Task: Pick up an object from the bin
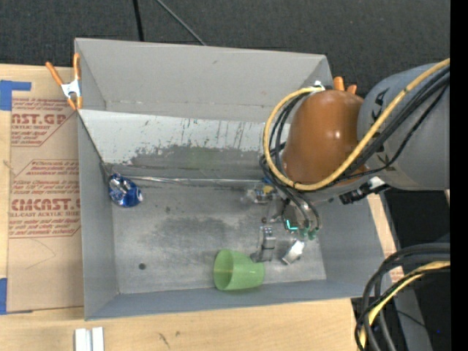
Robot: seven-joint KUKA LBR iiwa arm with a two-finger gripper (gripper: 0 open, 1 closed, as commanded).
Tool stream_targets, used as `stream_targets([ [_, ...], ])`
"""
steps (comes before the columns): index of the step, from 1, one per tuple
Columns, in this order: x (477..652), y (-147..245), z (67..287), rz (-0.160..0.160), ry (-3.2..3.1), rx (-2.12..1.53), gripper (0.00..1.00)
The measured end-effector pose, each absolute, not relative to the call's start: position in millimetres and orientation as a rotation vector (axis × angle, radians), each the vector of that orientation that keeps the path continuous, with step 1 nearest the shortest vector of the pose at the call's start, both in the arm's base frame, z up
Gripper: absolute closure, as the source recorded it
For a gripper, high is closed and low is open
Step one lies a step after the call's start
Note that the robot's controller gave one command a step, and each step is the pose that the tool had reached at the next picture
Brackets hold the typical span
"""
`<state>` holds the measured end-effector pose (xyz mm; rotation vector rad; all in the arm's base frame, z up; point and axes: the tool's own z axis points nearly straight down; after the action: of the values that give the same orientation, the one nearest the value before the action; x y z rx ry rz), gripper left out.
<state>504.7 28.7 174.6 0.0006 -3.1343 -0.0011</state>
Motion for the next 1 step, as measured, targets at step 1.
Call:
stream_targets([
  [1, 493.9, -102.0, 68.0, 0.001, -3.112, 0.433, 0.00],
])
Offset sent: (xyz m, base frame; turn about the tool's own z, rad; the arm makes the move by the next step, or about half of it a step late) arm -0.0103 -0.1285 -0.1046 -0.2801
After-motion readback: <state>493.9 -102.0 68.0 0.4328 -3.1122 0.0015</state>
